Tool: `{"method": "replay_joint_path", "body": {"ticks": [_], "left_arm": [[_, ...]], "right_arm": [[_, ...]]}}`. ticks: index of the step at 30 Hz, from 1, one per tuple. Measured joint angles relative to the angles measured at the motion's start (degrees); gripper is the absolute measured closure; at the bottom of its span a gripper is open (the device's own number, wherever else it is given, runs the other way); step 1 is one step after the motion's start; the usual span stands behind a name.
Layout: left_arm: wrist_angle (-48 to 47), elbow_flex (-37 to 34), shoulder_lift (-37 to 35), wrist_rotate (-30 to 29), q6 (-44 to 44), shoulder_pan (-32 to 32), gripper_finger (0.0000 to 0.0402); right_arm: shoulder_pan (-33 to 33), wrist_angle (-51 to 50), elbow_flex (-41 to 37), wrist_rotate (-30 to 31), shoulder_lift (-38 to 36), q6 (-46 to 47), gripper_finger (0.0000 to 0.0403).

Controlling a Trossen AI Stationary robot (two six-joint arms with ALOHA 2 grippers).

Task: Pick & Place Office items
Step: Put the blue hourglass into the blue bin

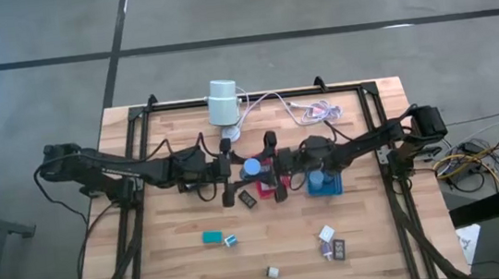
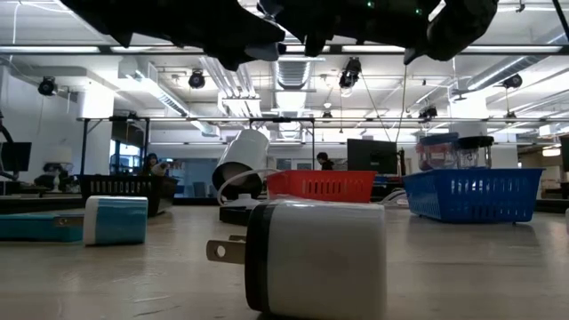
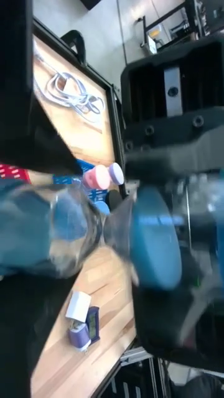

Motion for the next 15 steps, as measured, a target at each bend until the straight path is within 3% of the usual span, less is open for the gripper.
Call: {"method": "replay_joint_path", "body": {"ticks": [4,15], "left_arm": [[-0.1,0.0,-0.2,0.0,1.2,0.0,0.0249],[-0.3,0.0,-0.2,0.3,2.0,0.0,0.0250]], "right_arm": [[-0.1,0.0,0.0,0.3,0.0,-0.1,0.0239],[0.0,-0.8,0.0,0.8,-0.1,0.0,0.0221]]}}
